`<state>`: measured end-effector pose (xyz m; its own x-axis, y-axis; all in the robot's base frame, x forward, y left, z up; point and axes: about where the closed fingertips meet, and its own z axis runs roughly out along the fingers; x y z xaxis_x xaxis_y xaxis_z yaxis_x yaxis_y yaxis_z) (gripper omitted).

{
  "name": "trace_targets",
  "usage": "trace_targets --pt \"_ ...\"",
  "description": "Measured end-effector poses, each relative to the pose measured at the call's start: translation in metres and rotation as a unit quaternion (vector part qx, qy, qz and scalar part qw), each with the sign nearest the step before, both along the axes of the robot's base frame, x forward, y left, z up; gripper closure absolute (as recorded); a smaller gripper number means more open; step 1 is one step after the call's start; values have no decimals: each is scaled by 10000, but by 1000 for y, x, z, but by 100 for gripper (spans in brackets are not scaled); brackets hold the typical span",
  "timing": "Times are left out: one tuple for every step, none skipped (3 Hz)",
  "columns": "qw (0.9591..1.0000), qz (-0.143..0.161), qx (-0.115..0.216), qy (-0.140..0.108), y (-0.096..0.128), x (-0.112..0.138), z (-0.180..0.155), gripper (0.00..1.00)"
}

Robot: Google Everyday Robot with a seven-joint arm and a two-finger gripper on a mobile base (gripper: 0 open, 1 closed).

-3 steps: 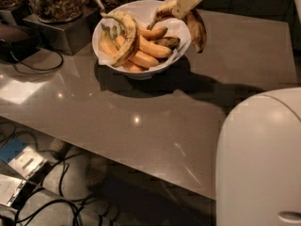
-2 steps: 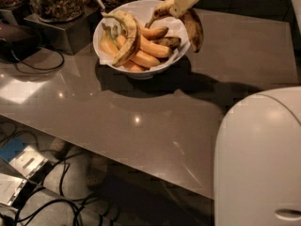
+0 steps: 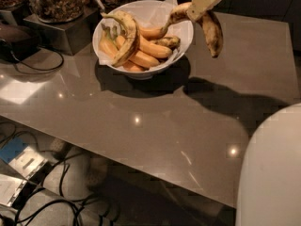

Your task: Pick banana from white bowl

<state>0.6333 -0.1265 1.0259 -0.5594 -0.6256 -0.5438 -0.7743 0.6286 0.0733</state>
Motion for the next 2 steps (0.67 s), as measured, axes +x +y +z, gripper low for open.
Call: trace_targets --pt "9993 -303 72 192 -18 -27 2 100" --pt "9994 -313 98 144 -15 -23 0 100"
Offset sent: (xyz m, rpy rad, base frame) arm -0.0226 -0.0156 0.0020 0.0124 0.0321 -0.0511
